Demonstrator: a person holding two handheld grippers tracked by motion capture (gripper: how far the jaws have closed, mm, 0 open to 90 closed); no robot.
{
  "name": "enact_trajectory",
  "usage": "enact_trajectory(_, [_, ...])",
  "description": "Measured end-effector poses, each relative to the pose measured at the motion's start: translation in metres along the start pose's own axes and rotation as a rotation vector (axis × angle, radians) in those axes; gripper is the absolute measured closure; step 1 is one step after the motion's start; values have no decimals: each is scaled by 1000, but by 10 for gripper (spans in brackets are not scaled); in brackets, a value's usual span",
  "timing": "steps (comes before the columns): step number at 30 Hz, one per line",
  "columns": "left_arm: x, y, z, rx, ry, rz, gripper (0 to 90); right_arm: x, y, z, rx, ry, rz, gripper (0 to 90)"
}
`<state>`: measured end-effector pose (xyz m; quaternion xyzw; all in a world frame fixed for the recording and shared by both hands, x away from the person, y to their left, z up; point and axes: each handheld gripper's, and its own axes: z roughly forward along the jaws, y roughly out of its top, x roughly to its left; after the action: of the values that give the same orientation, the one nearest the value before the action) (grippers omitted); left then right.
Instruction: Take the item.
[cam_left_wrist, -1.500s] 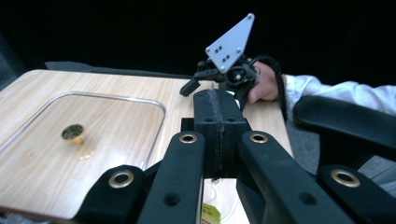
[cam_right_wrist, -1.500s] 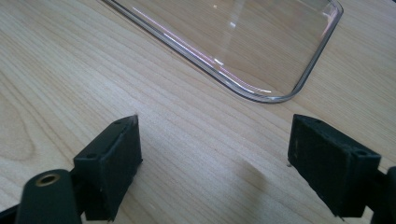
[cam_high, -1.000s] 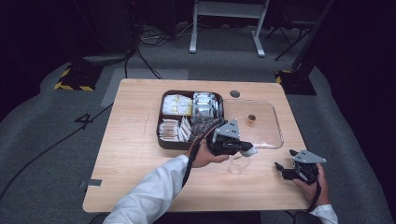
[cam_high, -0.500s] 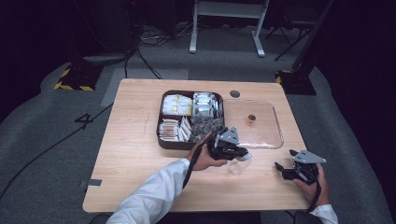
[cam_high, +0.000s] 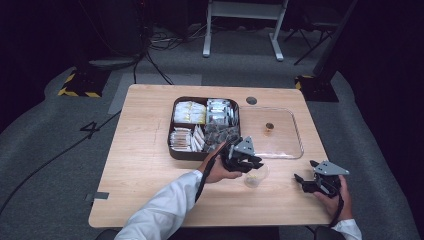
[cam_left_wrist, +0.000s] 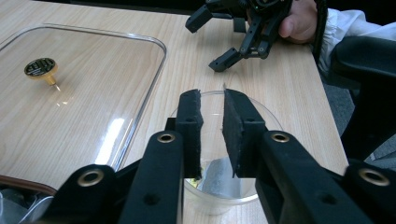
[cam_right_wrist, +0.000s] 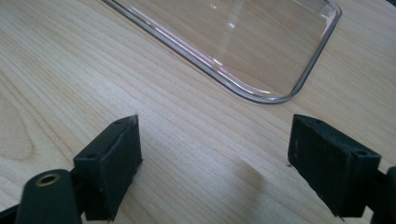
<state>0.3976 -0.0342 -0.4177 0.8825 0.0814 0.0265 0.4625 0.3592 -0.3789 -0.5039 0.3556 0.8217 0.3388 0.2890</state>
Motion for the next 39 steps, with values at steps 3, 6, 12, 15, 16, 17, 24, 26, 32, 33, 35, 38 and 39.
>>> enact_trajectory(3, [0, 0, -2, 1, 13, 3, 734, 0, 0, 0, 0, 0, 0, 176])
enact_trajectory(6, [1, 1, -4, 0, 25, 6, 694, 0, 0, 0, 0, 0, 0, 176])
enact_trajectory(12, [1, 3, -13, 13, 66, 2, 549, 0, 0, 0, 0, 0, 0, 176])
enact_trajectory(15, [2, 3, -16, 17, 82, 3, 496, 0, 0, 0, 0, 0, 1, 176])
enact_trajectory(16, [2, 2, -19, 25, 99, -12, 461, 0, 0, 0, 0, 0, 1, 177])
enact_trajectory(17, [3, 2, -20, 33, 106, -11, 443, 0, 0, 0, 0, 0, 1, 176])
enact_trajectory(24, [3, 1, -27, 87, 162, -16, 332, 0, 0, 0, 0, 1, 2, 176])
enact_trajectory(26, [3, 1, -28, 94, 181, -13, 304, 0, 0, 0, 0, 1, 2, 177])
enact_trajectory(32, [4, 1, -35, 97, 200, -17, 230, 0, 0, 0, 0, 1, 3, 177])
enact_trajectory(33, [4, 1, -36, 98, 205, -15, 222, 0, 0, 0, 0, 1, 2, 176])
enact_trajectory(35, [4, 0, -38, 106, 210, -15, 204, 0, 0, 0, 0, 1, 3, 176])
enact_trajectory(38, [4, -1, -41, 117, 226, -10, 194, 0, 0, 0, 0, 1, 3, 177])
enact_trajectory(39, [4, -1, -42, 119, 239, -3, 194, 0, 0, 0, 0, 1, 3, 176])
